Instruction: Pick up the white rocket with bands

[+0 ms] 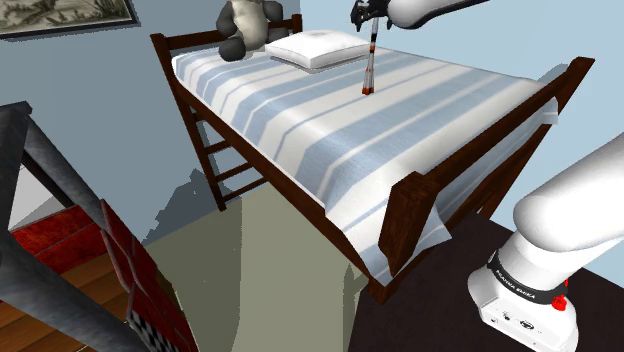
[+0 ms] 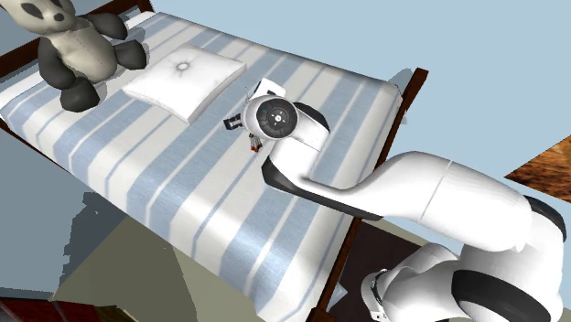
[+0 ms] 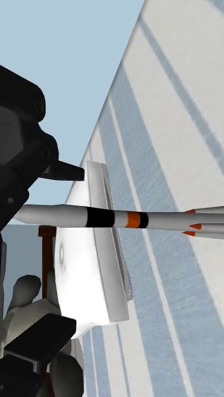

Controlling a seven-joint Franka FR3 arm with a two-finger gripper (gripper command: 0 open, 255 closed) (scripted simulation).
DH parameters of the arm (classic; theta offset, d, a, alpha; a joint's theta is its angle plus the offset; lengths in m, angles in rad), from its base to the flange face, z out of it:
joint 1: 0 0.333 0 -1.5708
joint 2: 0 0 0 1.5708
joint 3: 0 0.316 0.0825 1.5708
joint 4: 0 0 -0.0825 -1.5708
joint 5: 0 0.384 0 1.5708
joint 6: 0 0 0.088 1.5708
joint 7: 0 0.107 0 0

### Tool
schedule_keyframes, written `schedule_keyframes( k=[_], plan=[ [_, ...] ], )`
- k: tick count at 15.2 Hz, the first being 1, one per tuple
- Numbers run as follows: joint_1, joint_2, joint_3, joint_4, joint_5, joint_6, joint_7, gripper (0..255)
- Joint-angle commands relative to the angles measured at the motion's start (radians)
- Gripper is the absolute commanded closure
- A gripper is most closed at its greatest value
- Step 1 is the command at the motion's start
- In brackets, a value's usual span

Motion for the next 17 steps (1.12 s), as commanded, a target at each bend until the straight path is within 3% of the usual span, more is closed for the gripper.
schedule_keyframes(
  k=[1, 4, 13, 14, 17],
  plan=[
    [-0.031, 0.043, 0.007, 0.043, -0.073, 0.030, 0.079, 0],
    [-0.063, 0.106, 0.013, 0.124, -0.172, 0.047, 0.183, 0],
    [-0.075, 0.115, 0.013, 0.047, -0.257, 0.117, 0.279, 0],
    [-0.075, 0.116, 0.013, 0.048, -0.257, 0.117, 0.278, 255],
    [-0.075, 0.116, 0.013, 0.048, -0.256, 0.117, 0.278, 255]
  ],
)
